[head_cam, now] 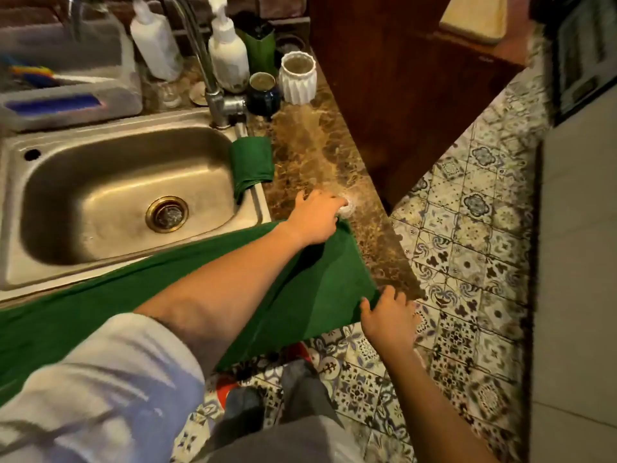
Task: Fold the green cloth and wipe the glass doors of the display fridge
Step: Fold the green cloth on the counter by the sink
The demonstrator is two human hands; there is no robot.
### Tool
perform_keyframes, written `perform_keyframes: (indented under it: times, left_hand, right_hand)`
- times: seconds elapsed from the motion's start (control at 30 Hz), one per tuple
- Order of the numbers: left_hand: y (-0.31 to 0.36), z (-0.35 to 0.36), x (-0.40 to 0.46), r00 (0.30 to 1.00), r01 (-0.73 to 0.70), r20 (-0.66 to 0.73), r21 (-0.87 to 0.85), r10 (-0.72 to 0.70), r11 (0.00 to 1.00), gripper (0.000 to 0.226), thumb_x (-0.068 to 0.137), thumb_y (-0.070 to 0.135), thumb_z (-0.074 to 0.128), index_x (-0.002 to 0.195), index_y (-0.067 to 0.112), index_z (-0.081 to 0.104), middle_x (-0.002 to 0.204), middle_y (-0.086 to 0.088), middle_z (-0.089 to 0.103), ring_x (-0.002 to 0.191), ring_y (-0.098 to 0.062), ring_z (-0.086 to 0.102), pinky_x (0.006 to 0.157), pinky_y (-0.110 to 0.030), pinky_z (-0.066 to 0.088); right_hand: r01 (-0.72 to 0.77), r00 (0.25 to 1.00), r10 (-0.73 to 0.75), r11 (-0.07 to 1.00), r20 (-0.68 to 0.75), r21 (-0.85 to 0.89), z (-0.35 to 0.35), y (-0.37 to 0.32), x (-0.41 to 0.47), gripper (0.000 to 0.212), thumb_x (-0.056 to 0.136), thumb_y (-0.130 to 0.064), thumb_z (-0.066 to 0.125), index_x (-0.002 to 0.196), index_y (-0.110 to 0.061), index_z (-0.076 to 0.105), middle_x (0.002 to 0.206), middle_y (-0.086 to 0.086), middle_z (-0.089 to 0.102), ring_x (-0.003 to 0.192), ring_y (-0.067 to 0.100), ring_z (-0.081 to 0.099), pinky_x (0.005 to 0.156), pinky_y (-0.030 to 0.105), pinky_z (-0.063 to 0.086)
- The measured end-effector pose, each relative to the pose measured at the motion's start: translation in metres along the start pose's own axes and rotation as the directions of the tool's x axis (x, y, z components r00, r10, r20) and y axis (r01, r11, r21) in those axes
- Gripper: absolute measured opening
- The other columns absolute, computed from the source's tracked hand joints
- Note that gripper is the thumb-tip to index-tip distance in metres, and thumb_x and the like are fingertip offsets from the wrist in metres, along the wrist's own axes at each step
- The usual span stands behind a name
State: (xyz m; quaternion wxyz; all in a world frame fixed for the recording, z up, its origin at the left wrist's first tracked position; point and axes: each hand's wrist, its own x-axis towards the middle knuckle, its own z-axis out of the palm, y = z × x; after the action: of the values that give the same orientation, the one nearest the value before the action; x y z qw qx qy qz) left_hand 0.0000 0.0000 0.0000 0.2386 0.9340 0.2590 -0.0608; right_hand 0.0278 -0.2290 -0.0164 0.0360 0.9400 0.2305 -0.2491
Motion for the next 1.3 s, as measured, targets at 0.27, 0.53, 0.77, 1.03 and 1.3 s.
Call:
perform_keyframes:
  times: [0.27, 0.53, 0.77, 1.03, 1.3]
  left_hand:
    - [0.009, 0.021, 0.016, 0.979, -0.040, 0.205, 0.163, 0.006, 0.986, 0.056, 0.094, 0.010, 0.051, 0.148, 0.022, 0.038, 0.144, -0.016, 0.041, 0.130, -0.039, 0.041, 0.110, -0.061, 0.029]
    - [0.009, 0.029, 0.021, 0.985, -0.010, 0.173, 0.226, -0.030, 0.974, 0.053, 0.091, 0.006, 0.055, 0.142, 0.017, 0.043, 0.127, -0.018, 0.053, 0.123, -0.039, 0.043, 0.101, -0.054, 0.036]
    - [-0.007, -0.008, 0.017, 0.993, -0.046, 0.114, 0.150, 0.029, 0.988, 0.024, 0.085, 0.004, 0.055, 0.102, 0.018, 0.066, 0.103, -0.008, 0.056, 0.112, -0.033, 0.052, 0.100, -0.053, 0.033]
    - [-0.047, -0.077, -0.028, 0.997, 0.074, 0.053, -0.381, -0.058, 0.921, 0.018, 0.077, 0.011, 0.083, 0.074, 0.015, 0.065, 0.062, 0.004, 0.063, 0.047, -0.003, 0.058, 0.046, -0.021, 0.044]
    - [-0.105, -0.123, -0.132, 0.978, 0.168, 0.047, -0.746, -0.201, 0.644, 0.017, 0.093, -0.005, 0.053, 0.096, 0.001, 0.068, 0.058, -0.012, 0.059, 0.043, -0.020, 0.057, 0.040, -0.023, 0.047]
  right_hand:
    - [0.005, 1.000, -0.006, 0.998, 0.011, 0.063, -0.001, 0.006, 0.012, 0.042, 0.099, -0.043, 0.047, 0.126, -0.011, 0.046, 0.134, 0.017, 0.043, 0.125, 0.036, 0.039, 0.101, 0.048, 0.039]
    - [0.017, 0.998, -0.023, 0.995, 0.058, 0.100, 0.002, 0.015, 0.024, 0.039, 0.101, -0.039, 0.046, 0.123, -0.007, 0.051, 0.127, 0.015, 0.057, 0.121, 0.034, 0.044, 0.098, 0.044, 0.042]
    - [0.031, 0.995, -0.055, 0.966, 0.088, 0.255, 0.000, 0.019, 0.029, 0.023, 0.096, -0.031, 0.048, 0.109, -0.013, 0.054, 0.115, 0.012, 0.060, 0.113, 0.033, 0.052, 0.097, 0.048, 0.047]
    - [0.191, 0.978, -0.116, 0.837, -0.174, 0.513, -0.020, -0.008, -0.024, 0.015, 0.102, -0.028, 0.049, 0.089, -0.021, 0.046, 0.074, 0.003, 0.063, 0.057, 0.014, 0.060, 0.054, 0.037, 0.058]
    - [0.452, 0.875, -0.297, 0.784, -0.381, 0.426, -0.028, -0.071, -0.125, 0.013, 0.101, -0.036, 0.050, 0.094, -0.026, 0.048, 0.067, -0.005, 0.063, 0.054, 0.007, 0.063, 0.044, 0.026, 0.052]
